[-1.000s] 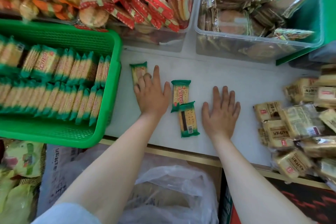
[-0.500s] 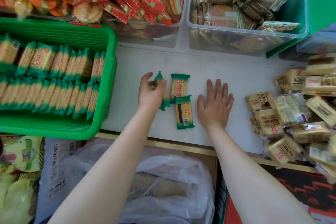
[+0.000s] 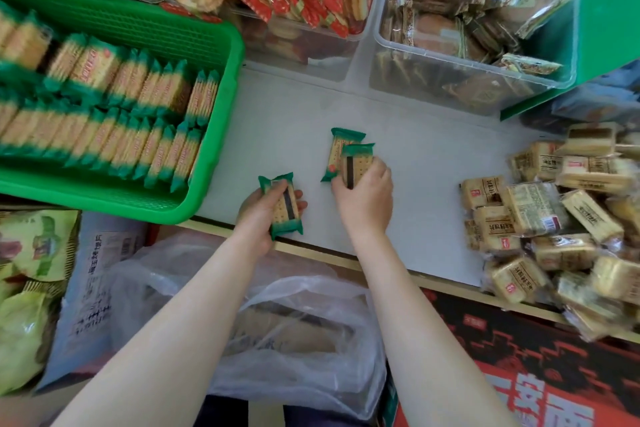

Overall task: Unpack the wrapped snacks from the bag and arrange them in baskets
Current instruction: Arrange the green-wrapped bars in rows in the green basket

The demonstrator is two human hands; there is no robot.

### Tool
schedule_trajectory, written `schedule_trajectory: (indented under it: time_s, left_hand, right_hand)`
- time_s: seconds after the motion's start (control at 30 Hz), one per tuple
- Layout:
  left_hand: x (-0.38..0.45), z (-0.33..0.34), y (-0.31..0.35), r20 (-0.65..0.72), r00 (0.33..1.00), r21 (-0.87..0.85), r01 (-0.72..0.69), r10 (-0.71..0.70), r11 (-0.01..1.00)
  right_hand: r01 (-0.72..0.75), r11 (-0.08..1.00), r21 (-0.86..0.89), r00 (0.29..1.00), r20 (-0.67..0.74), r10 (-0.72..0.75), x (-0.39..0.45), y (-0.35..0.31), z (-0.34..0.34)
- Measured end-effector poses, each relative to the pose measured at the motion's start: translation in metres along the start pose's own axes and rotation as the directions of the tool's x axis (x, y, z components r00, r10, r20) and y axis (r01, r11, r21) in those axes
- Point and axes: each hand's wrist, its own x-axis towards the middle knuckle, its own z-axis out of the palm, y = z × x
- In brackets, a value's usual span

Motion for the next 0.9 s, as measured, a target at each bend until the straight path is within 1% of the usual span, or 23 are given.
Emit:
schedule_trajectory:
  time_s: [0.03,0.07,0.17,0.23,0.3,0.37,0.43,0.53,0.57,0.63,0.67,0.7,0.73,0.77,0.83,0.9]
  left_hand:
    - [0.000,0.000,0.000,0.014,1.000,0.000,-0.006,0.006,1.000]
    - [-0.001,0.000,0.000,0.032,0.999,0.001,-0.012,0.012,1.000]
    - [-0.008,-0.003,0.001,0.080,0.997,0.045,-0.026,0.022,0.999]
    - [-0.012,-0.008,0.004,0.114,0.993,0.079,-0.028,0.019,0.996]
    - [-0.019,-0.015,0.007,0.145,0.989,0.079,-0.013,0.001,0.997]
    - [-0.032,-0.020,0.011,0.175,0.984,0.059,-0.001,-0.010,0.998]
    - [-0.051,-0.019,0.019,0.235,0.972,0.014,0.005,-0.008,1.000]
    - [-0.084,-0.015,0.036,0.436,0.900,-0.055,0.001,0.023,0.998]
    - [-0.094,-0.017,0.041,0.470,0.881,-0.067,-0.027,0.055,0.997]
    - [-0.107,-0.025,0.050,0.473,0.871,-0.090,-0.100,0.131,0.991]
    - [-0.113,-0.030,0.057,0.467,0.869,-0.098,-0.132,0.163,0.986]
    - [-0.118,-0.035,0.065,0.466,0.866,-0.101,-0.156,0.185,0.983]
    - [-0.121,-0.040,0.075,0.472,0.858,-0.109,-0.169,0.201,0.980]
    - [-0.125,-0.046,0.084,0.484,0.849,-0.118,-0.179,0.214,0.977]
    - [-0.136,-0.059,0.100,0.496,0.839,-0.104,-0.199,0.224,0.975]
    - [-0.144,-0.074,0.119,0.473,0.855,-0.023,-0.229,0.212,0.973]
  right_hand:
    - [-0.016,1.000,0.015,1.000,-0.025,0.017,0.009,-0.010,0.000]
    - [-0.033,0.999,-0.012,0.999,-0.019,0.033,0.019,-0.018,0.003]
    - [-0.086,0.972,-0.220,0.990,0.088,0.108,0.039,-0.029,0.014]
    - [-0.083,0.966,-0.245,0.980,0.156,0.124,0.040,-0.030,0.017]
    - [-0.101,0.981,-0.167,0.965,0.222,0.137,0.031,-0.031,0.008]
    - [-0.109,0.994,-0.033,0.958,0.264,0.114,0.012,-0.034,-0.009]
    - [-0.029,0.997,0.075,0.961,0.275,0.007,-0.018,-0.043,-0.030]
    - [0.076,0.975,0.211,0.914,0.376,-0.153,-0.070,-0.067,-0.060]
    - [0.093,0.962,0.257,0.903,0.386,-0.190,-0.085,-0.074,-0.066]
    - [0.128,0.938,0.321,0.923,0.306,-0.231,-0.106,-0.088,-0.077]
    - [0.135,0.935,0.328,0.939,0.260,-0.226,-0.113,-0.094,-0.080]
    - [0.130,0.936,0.327,0.948,0.236,-0.215,-0.119,-0.101,-0.083]
    - [0.116,0.936,0.332,0.948,0.246,-0.204,-0.123,-0.108,-0.084]
    - [0.079,0.926,0.369,0.936,0.292,-0.197,-0.129,-0.116,-0.083]
    - [-0.023,0.875,0.483,0.886,0.416,-0.205,-0.143,-0.137,-0.074]
    - [-0.047,0.841,0.539,0.865,0.442,-0.235,-0.155,-0.161,-0.055]
